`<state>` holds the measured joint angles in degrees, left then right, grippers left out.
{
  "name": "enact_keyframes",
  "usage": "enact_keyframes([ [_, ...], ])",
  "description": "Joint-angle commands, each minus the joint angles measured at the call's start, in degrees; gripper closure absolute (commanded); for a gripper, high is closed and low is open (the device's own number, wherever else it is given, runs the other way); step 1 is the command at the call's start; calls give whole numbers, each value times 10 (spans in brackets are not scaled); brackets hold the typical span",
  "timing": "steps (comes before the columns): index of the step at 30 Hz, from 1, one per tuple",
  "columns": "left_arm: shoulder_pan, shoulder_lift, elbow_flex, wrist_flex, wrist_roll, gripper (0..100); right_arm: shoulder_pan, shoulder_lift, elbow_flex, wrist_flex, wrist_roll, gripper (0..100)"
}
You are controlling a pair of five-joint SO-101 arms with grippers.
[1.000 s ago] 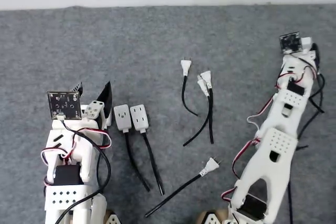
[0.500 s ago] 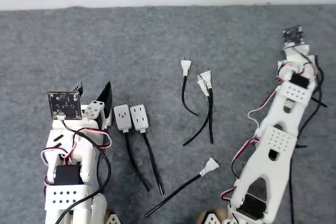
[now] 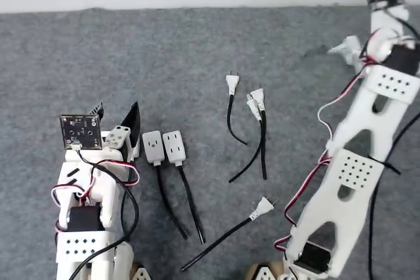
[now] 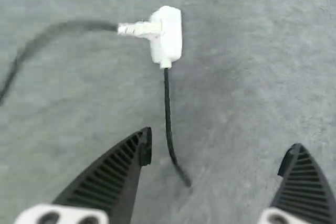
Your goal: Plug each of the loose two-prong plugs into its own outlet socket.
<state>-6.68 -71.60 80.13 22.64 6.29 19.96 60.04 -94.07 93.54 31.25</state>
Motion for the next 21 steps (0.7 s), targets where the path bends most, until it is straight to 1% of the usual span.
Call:
enact_keyframes([
  [1,3,-6,-6,-16,4,754,-40,-108,-21,98,-6,634],
  [5,4,-6,-5,-15,4,754,-37,-152,1,97,-5,634],
  [8,13,-6,-3,-15,1,754,-49,-181,62,97,-5,634],
  [16,19,-6,1,-15,0,754,-162,-233,387,95,-2,634],
  [18,19,-6,1,-15,0,754,-195,-239,454,95,9,634],
  [21,19,-6,1,-15,0,754,-226,-249,523,95,0,634],
])
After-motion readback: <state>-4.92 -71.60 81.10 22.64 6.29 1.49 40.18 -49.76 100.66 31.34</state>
